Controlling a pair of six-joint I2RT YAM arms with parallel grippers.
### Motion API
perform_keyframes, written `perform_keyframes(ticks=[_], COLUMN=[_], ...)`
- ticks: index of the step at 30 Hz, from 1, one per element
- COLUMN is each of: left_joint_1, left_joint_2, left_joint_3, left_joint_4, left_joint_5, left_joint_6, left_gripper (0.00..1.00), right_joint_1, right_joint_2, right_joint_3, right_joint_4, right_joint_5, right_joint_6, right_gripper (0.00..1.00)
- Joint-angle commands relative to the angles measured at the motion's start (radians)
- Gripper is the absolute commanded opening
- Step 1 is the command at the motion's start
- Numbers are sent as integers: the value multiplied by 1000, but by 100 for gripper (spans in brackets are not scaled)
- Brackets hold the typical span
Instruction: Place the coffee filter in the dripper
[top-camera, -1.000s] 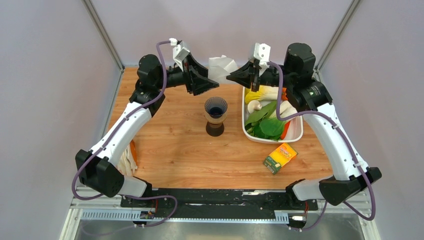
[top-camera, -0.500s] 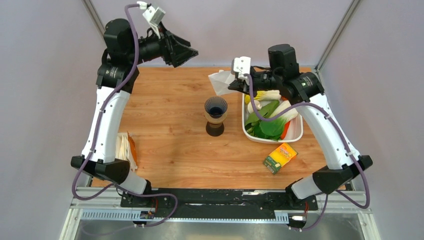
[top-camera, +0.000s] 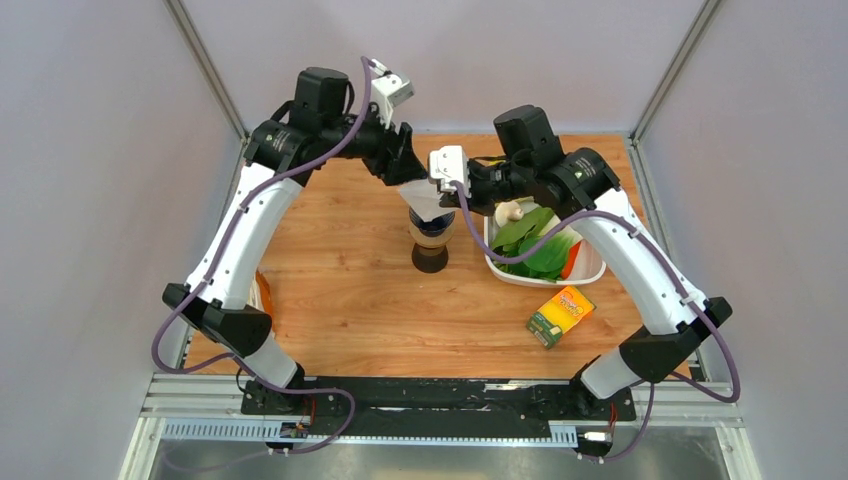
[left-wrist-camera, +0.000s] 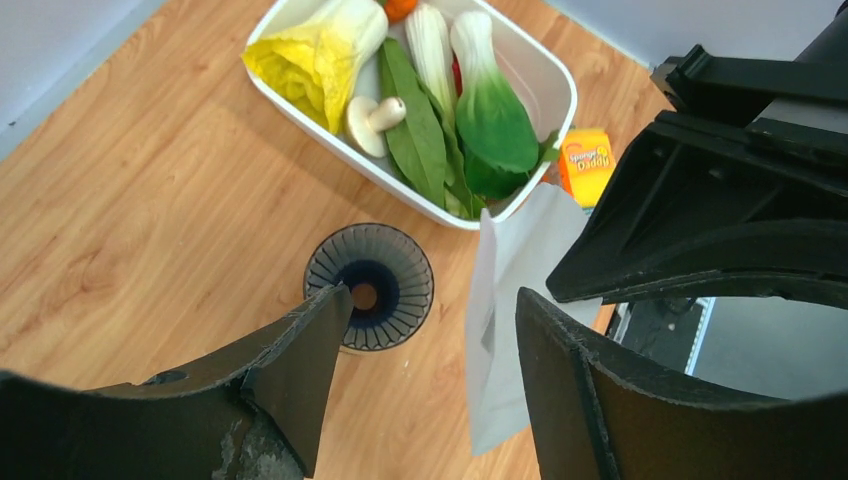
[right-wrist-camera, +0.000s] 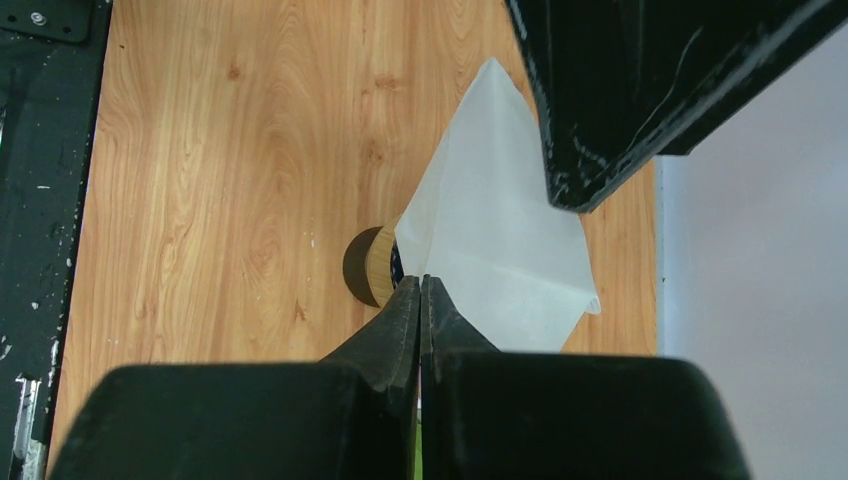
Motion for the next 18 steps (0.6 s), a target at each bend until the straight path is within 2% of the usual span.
perform_keyframes(ticks=[1, 5, 7, 9, 12, 14, 17, 18], left_joint_1=[-42, -61, -64, -65, -66, -65, -65, -65], left_joint_2=[-12, 1, 8, 15, 30, 37, 39, 35], left_joint_3=[7, 0, -1, 2, 11, 17, 15, 7], left_joint_4=[-42, -61, -66, -66, -63, -54, -35, -19], left_joint_5=[-54, -69, -72, -75, -79, -78, -78, -78], left_joint_6=[87, 107, 115, 115, 102, 88, 75, 67], left_gripper=[72, 67, 59, 43, 27, 21, 3, 2], right_joint_1=[34, 51, 58, 66, 74, 77, 79, 80], right_joint_2=[-18, -15, -14, -15, -17, -20, -22, -26], right_joint_3=[43, 54, 54, 55, 55, 50, 37, 31], right_joint_4=[-21, -23, -25, -29, -32, -34, -39, -39], right_joint_5=[50, 75, 86, 94, 95, 89, 81, 75], right_joint_6=[-27, -24, -20, -20, -15, -7, 4, 3], right_gripper=[0, 0, 0, 0, 0, 0, 0, 0])
